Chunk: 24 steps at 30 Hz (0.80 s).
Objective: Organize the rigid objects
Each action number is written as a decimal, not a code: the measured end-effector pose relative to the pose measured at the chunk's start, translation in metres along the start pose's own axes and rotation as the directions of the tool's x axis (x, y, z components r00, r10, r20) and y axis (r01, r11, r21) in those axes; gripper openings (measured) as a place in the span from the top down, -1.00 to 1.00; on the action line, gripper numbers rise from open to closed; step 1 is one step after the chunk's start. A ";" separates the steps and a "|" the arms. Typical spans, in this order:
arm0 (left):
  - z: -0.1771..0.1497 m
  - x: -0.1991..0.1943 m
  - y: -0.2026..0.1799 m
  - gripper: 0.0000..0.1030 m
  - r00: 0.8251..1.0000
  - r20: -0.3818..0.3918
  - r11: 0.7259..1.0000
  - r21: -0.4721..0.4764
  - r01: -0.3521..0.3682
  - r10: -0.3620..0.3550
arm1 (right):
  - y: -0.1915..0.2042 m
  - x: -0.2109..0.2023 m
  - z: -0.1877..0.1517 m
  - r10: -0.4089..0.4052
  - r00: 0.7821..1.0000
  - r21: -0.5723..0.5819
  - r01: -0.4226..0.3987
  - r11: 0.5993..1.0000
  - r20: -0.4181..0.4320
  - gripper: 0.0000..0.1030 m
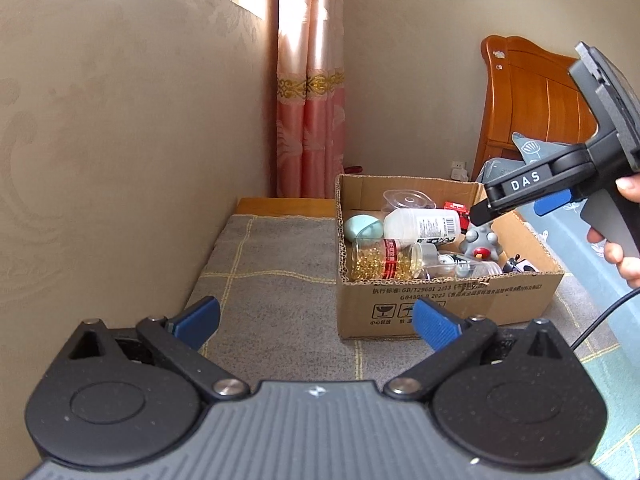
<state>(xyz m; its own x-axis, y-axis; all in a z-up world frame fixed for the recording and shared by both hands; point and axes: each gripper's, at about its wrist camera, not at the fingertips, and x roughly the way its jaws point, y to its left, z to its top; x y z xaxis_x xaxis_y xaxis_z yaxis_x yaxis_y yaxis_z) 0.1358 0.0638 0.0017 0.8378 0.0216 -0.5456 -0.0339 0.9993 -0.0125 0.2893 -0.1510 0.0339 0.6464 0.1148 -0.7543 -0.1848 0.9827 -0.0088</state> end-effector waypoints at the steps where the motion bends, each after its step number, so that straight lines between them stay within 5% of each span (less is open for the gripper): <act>1: 0.001 0.000 -0.001 -0.98 1.000 -0.001 1.000 0.003 0.000 0.000 | 0.000 -0.003 -0.001 -0.009 1.000 -0.002 0.009 1.000 0.003 -1.00; 13: 0.010 0.006 -0.014 -0.98 0.996 -0.076 0.998 0.039 -0.041 0.044 | 0.011 -0.036 -0.061 -0.062 0.998 -0.002 0.062 0.998 -0.014 -1.00; 24: 0.020 -0.002 -0.039 -0.98 0.985 -0.173 0.999 0.042 0.029 -0.021 | 0.021 -0.087 -0.111 -0.108 0.994 0.147 0.105 0.983 0.011 -1.00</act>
<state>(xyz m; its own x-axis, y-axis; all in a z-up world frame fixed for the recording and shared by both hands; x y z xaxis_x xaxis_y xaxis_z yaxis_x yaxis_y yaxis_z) 0.1462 0.0256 0.0197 0.7311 -0.0046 -0.6822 0.0129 0.9999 0.0071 0.1467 -0.1564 0.0263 0.6705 0.0097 -0.7418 -0.0047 0.9999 0.0089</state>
